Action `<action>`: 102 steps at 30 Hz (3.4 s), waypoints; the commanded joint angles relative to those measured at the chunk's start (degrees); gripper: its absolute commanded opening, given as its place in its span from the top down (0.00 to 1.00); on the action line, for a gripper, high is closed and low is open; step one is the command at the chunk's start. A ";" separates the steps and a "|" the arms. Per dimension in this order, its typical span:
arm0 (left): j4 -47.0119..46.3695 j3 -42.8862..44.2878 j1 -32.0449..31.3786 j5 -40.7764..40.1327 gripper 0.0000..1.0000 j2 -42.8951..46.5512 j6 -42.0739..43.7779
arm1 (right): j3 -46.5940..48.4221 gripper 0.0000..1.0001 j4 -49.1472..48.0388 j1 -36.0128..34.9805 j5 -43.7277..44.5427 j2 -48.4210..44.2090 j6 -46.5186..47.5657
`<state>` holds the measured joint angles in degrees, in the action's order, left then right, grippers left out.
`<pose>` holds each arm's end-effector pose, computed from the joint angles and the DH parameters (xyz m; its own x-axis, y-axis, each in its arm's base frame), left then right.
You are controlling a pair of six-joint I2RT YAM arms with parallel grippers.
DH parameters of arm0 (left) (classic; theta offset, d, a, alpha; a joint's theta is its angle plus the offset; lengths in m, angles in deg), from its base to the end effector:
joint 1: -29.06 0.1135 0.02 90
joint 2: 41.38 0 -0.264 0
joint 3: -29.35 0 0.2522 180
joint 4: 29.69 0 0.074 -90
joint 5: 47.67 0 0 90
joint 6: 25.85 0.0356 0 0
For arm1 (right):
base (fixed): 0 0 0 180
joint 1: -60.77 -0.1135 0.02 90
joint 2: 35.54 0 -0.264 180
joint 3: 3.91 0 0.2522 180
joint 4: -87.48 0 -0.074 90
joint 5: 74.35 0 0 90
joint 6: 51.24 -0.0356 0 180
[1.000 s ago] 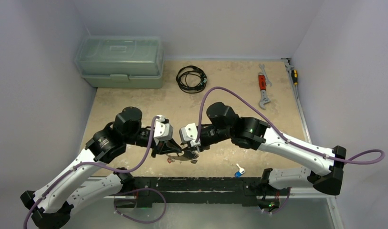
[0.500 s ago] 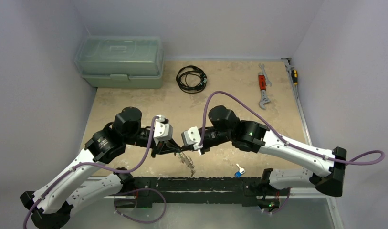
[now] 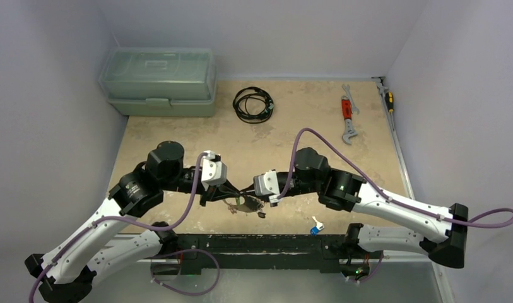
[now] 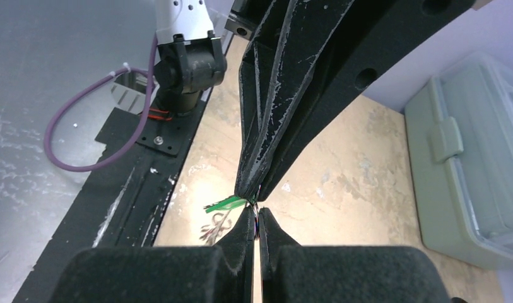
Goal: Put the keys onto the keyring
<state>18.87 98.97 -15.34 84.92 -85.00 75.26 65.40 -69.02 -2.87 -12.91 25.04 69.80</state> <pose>0.0890 -0.1208 0.3677 -0.0837 0.2805 -0.9562 0.9964 0.0354 -0.0768 0.0919 0.2238 0.3549 0.4147 -0.1832 -0.8913 -0.9085 -0.1386 -0.3942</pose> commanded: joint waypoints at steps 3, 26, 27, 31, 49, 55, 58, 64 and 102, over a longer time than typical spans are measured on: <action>0.94 2.51 0.11 -3.95 1.00 2.24 -0.73 | -2.15 1.00 -5.89 0.09 4.25 -4.89 -1.35; -9.46 -5.11 0.11 -9.83 1.00 5.31 -10.08 | -9.45 1.00 -19.74 0.09 12.43 -11.84 -3.43; -10.27 -5.49 0.06 -10.34 1.00 5.23 -10.56 | -9.94 1.00 -20.47 0.09 12.61 -12.14 -3.59; -14.42 -6.92 0.06 -11.22 1.00 3.72 -16.69 | -11.52 1.00 -23.45 0.09 13.44 -12.92 -4.10; -18.60 -12.61 0.11 -32.12 1.00 2.35 -62.20 | -19.96 1.00 -39.53 -1.53 23.68 -13.71 -3.43; -15.48 -11.85 0.11 -34.24 1.00 1.13 -67.02 | -20.67 1.00 -42.19 -6.27 31.28 -11.62 0.05; -15.73 -12.00 0.11 -32.74 1.00 -0.11 -68.15 | -21.48 1.00 -44.61 -8.48 34.19 -10.96 1.50; -13.47 -11.10 0.10 -33.37 1.00 -1.09 -68.18 | -22.83 1.00 -47.45 -9.92 37.39 -11.15 2.69; -5.83 -5.49 0.06 -30.56 1.00 -0.12 -34.57 | -17.05 0.60 -35.16 -4.42 30.35 -11.33 -7.23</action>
<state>13.76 88.17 -15.51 49.19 -84.41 28.53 43.81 -110.44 -10.76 23.05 16.25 66.92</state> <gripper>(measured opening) 0.010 0.252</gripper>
